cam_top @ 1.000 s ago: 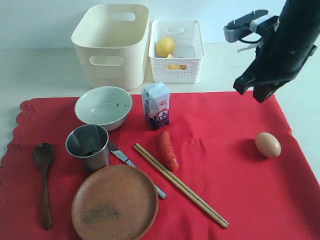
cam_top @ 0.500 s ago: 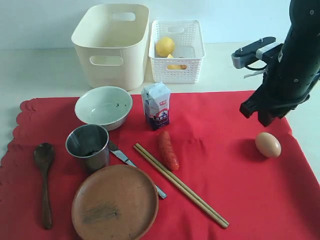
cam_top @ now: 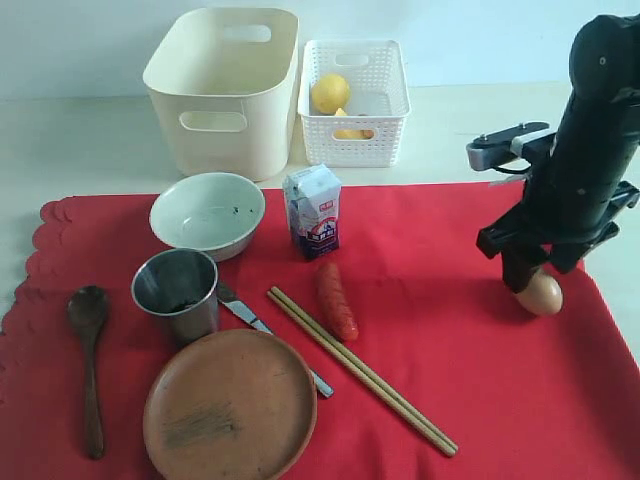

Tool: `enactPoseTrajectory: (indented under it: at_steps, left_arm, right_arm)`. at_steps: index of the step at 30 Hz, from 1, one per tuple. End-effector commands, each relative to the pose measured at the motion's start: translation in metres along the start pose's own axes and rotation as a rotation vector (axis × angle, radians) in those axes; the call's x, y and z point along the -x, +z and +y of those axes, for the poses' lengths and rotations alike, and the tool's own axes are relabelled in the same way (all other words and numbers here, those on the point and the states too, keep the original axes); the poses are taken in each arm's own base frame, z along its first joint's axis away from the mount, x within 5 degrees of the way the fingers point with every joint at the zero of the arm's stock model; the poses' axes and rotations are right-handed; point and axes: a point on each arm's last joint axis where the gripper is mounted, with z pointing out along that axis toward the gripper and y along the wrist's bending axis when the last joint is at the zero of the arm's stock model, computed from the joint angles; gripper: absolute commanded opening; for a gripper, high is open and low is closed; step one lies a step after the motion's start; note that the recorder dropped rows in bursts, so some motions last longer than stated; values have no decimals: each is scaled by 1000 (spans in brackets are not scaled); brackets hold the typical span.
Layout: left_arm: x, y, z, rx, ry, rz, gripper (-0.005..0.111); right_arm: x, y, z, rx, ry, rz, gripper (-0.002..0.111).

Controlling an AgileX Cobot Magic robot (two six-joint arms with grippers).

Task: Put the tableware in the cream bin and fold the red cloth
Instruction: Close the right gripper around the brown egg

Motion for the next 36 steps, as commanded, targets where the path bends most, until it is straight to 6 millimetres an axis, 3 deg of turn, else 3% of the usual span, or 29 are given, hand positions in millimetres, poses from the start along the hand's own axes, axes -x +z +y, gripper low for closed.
enactPoseTrajectory:
  at_steps: [1,10,14,15,21,22,23,36]
  left_arm:
    - [0,0,0,1,1,-8,8]
    - [0,0,0,1,1,-8,8]
    - [0,0,0,1,1,-8,8]
    - [0,0,0,1,1,-8,8]
    - [0,0,0,1,1,-8,8]
    - [0,0,0,1,1,-8,8]
    - [0,0,0,1,1,-8,8]
    - [0,0,0,1,1,-8,8]
  right_arm:
    - [-1,6,-1,12,-2,32,59]
    - [0,27,-2,24,0,100,59]
    - [1,27,-2,22,2,88,55]
    - [1,27,-2,22,2,88,52]
    - [1,27,-3,6,-13,91,9]
    - [2,25,-4,0,-16,85,1]
    - [2,23,-4,0,-16,81,0]
    - [5,-37,6,56,-9,-161,0]
